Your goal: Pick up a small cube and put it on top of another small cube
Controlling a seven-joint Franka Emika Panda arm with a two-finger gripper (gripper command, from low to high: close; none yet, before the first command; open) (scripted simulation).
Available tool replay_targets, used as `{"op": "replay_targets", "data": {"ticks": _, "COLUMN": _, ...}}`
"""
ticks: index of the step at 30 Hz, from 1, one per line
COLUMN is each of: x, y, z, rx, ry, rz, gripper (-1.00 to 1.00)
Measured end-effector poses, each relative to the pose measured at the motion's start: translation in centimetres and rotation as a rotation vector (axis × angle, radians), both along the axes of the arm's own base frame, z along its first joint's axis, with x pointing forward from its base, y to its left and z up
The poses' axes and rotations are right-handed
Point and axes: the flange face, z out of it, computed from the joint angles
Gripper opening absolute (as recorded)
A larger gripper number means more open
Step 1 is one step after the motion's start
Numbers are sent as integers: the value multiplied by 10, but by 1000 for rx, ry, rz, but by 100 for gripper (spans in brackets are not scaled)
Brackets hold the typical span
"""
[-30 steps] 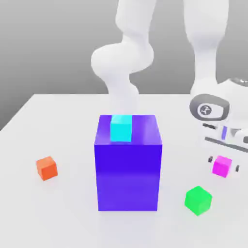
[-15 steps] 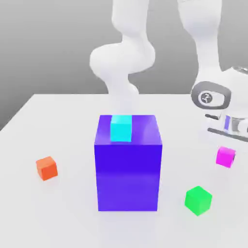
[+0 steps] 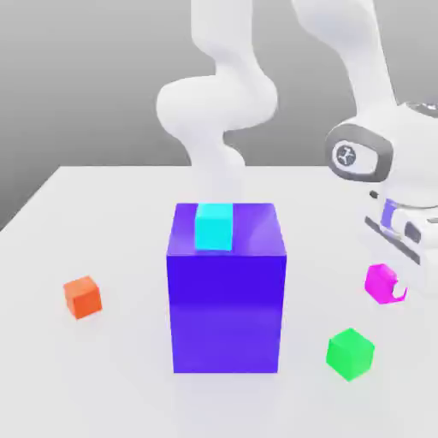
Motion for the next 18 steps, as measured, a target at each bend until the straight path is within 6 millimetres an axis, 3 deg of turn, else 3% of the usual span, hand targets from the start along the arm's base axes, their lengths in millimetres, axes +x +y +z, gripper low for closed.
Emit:
{"op": "replay_targets", "data": {"ticks": 10, "x": 58, "y": -59, "z": 27, "rx": 35, "ry": -3, "rz": -669, "gripper": -100}}
{"op": "replay_targets", "data": {"ticks": 12, "x": 64, "y": -66, "z": 14, "rx": 38, "ry": -1, "rz": -723, "gripper": -100}}
{"op": "replay_targets", "data": {"ticks": 15, "x": 61, "y": -60, "z": -18, "rx": 39, "ry": -1, "rz": -717, "gripper": -100}}
{"op": "replay_targets", "data": {"ticks": 16, "x": 61, "y": -60, "z": -29, "rx": 39, "ry": -1, "rz": -717, "gripper": 100}}
{"op": "replay_targets", "data": {"ticks": 18, "x": 61, "y": -60, "z": -29, "rx": 39, "ry": -1, "rz": -717, "gripper": 100}}
